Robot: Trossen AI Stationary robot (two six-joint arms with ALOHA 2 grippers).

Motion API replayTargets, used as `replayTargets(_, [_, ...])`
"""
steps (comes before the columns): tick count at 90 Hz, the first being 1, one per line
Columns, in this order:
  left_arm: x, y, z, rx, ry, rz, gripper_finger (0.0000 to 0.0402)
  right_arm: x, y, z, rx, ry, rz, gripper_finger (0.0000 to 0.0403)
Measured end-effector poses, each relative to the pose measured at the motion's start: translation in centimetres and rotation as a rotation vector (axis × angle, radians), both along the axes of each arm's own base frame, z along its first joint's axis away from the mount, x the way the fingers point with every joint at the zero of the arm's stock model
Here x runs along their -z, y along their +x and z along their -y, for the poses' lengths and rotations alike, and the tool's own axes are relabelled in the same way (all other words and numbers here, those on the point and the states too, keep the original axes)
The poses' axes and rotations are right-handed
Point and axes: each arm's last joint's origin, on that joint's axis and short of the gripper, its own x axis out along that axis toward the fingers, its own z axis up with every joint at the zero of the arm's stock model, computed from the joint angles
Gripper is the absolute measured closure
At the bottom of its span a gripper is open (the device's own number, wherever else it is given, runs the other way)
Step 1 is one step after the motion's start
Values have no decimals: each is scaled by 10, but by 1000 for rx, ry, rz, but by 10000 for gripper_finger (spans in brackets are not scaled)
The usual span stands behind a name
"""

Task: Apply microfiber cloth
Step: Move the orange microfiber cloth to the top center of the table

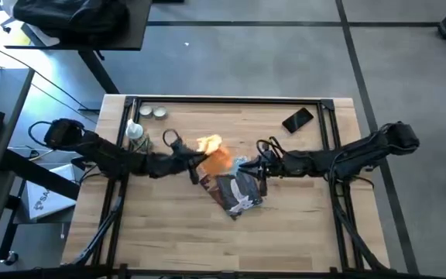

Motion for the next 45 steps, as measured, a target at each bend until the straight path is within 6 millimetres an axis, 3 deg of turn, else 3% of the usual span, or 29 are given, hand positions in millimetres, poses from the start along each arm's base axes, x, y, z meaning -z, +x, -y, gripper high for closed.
replayTargets(23, [22, -17, -58, -171, -67, 34, 401, 2, 0, 2, 24, -20, -16, 380])
replayTargets(45, [44, -19, -70, -203, -129, 11, 397, 2, 2, 32, 261, -20, -12, 380])
